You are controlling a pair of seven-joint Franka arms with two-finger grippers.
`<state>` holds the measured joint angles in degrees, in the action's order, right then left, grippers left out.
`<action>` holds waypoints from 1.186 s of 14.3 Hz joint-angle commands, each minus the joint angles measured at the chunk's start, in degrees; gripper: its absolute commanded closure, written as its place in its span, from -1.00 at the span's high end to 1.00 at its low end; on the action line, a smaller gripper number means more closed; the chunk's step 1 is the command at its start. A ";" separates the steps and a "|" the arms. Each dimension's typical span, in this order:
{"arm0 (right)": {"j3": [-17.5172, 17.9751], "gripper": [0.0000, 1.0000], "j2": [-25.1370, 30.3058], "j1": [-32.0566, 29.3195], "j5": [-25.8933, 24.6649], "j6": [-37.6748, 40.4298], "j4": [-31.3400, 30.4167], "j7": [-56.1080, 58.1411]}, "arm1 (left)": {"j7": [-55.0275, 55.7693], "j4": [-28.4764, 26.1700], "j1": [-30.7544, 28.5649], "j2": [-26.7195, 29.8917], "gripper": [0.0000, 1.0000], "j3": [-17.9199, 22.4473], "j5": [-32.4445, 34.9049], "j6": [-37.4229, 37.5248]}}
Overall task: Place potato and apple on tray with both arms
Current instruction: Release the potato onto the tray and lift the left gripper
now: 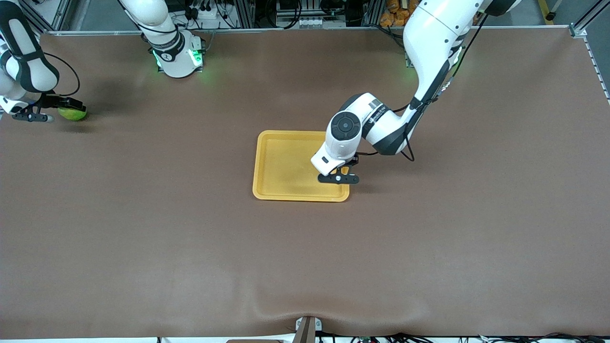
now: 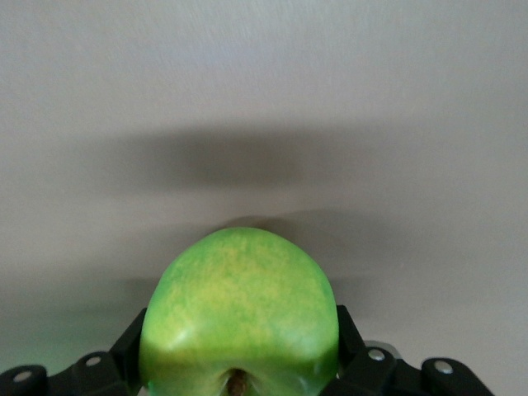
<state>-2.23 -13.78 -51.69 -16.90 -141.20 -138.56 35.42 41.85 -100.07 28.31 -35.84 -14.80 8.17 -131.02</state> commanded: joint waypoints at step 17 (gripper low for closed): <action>0.03 -1.00 -0.55 21.71 8.45 8.48 11.64 -11.15 | 0.70 8.31 -7.11 8.84 1.00 1.27 1.76 17.54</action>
<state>-1.73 -13.97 -32.45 -10.13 -133.91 -128.40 25.99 42.00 -92.33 23.90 -31.45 -13.32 8.76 -117.82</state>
